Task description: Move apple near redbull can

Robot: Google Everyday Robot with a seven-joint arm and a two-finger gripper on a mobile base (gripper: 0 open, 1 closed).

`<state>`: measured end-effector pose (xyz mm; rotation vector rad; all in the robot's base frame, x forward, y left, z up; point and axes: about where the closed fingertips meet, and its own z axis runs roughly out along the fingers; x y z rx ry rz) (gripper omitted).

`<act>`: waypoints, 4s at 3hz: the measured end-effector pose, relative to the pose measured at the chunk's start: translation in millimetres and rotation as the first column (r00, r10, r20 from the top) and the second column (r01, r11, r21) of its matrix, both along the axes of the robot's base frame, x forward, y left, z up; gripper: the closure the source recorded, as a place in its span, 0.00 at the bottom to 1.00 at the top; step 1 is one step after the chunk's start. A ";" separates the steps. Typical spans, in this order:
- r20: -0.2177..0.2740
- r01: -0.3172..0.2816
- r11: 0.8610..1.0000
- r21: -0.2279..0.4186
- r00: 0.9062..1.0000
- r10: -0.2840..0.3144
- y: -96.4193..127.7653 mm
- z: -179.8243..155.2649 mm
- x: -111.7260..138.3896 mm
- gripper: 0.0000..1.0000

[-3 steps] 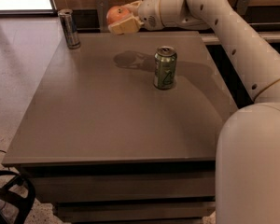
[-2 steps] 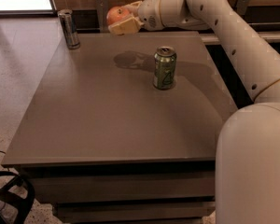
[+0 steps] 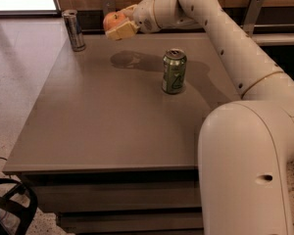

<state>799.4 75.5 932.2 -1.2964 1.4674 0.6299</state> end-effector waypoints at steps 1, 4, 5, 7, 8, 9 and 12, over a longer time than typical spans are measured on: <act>-0.006 -0.013 1.000 0.012 1.000 0.013 9.2 -10.3 1.5 1.00; -0.027 -0.031 0.997 0.067 0.999 0.033 48.8 -49.6 1.1 1.00; -0.024 -0.009 0.998 0.064 1.000 0.011 51.9 -57.3 7.6 1.00; -0.026 0.044 0.999 -0.012 0.999 -0.045 52.9 -65.8 13.9 1.00; -0.038 0.075 0.992 -0.098 0.996 -0.079 50.5 -75.8 17.6 0.99; -0.039 0.068 0.994 -0.090 0.997 -0.072 53.4 -76.5 16.7 0.79; -0.048 0.056 0.994 -0.091 0.997 -0.060 62.5 -82.5 15.0 0.08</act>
Offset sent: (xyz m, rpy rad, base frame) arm 0.0136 0.0174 -0.0452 0.0862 0.0402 0.0220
